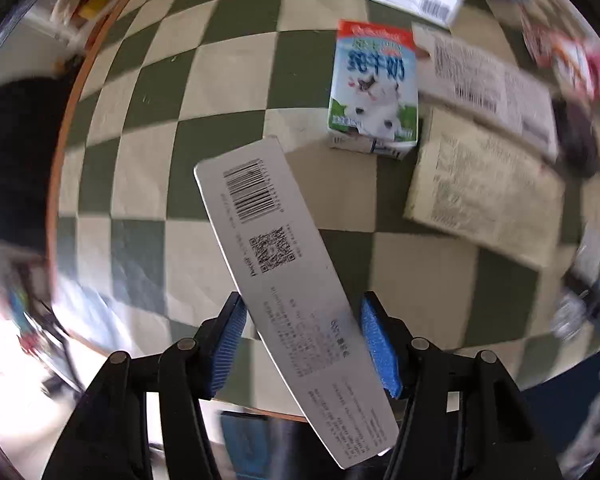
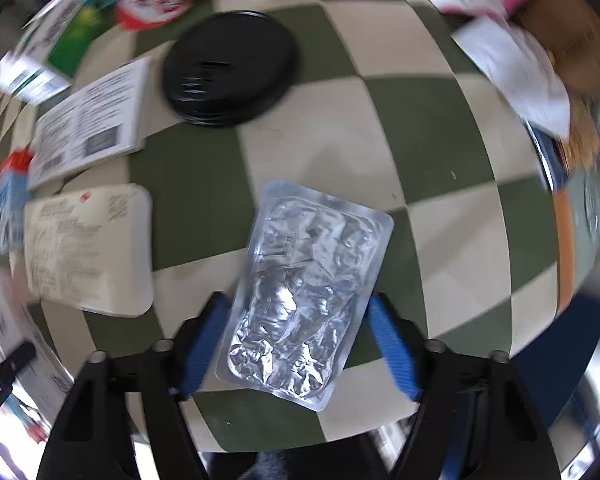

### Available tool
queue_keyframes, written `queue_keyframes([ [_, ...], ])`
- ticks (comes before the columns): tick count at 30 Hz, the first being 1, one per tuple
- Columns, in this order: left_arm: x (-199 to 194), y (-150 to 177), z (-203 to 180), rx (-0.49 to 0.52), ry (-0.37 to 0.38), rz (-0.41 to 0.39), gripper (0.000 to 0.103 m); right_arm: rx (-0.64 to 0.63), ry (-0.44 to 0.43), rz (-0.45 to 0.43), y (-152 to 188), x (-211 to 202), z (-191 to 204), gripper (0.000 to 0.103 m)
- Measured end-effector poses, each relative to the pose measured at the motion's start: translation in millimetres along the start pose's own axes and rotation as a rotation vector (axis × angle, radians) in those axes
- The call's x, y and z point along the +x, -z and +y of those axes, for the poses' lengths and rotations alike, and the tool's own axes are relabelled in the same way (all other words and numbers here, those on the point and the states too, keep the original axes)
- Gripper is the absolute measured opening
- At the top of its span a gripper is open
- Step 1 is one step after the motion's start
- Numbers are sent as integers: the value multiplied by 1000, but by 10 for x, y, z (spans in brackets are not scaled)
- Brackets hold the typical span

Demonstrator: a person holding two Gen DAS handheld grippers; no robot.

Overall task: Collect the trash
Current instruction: 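Grasp the white box with the left tool while the right tool grasps the foil blister pack, then carry the white box and foil pack down toward the floor trash bin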

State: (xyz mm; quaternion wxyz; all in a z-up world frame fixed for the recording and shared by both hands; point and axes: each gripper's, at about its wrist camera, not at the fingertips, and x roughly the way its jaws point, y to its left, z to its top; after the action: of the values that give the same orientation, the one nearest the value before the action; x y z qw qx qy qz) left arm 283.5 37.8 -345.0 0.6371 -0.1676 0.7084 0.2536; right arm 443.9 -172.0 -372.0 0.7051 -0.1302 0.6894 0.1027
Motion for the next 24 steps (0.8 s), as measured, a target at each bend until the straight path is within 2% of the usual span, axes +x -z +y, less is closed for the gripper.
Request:
queue_keyframes([
  [2, 118, -46, 61, -78, 57, 65, 56, -61, 14, -11, 35, 17, 56, 71],
  [4, 268, -14, 210, -246, 184, 143, 56, -97, 23, -26, 64, 28, 64, 71],
  [5, 308, 25, 261, -303, 219, 162, 56, -98, 27, -30, 78, 21, 42, 71],
  [7, 379, 112, 308, -406, 272, 181, 56, -83, 6, -11, 81, 45, 3, 74],
  [8, 346, 139, 312, -431, 273, 135, 56, -59, -20, 21, 82, 105, -34, 77],
  [9, 345, 146, 301, -436, 263, 129, 54, -37, -38, 40, 63, 135, -37, 82],
  [10, 345, 143, 285, -434, 250, 122, 48, -21, -55, 49, 57, 184, -39, 85],
  [12, 328, 161, 267, -393, 214, 106, 43, -22, -43, 44, 70, 233, 1, 87],
  [14, 305, 148, 228, -340, 195, 80, 42, -11, -11, 36, 96, 276, 62, 87],
  [17, 215, 82, 133, -281, 153, 46, 42, 12, -5, 22, 155, 240, 126, 85],
  [19, 144, 15, 80, -245, 121, 24, 42, -15, -3, -4, 222, 211, 204, 76],
  [20, 116, -15, 45, -224, 107, 12, 42, -42, -3, -17, 290, 54, 283, 70],
  [21, 60, 5, 85, -212, 102, 7, 42, -67, 8, -20, 277, 9, 312, 69],
  [24, -129, -64, -103, -191, 83, -19, 42, -74, 18, -34, 272, -41, 333, 69],
])
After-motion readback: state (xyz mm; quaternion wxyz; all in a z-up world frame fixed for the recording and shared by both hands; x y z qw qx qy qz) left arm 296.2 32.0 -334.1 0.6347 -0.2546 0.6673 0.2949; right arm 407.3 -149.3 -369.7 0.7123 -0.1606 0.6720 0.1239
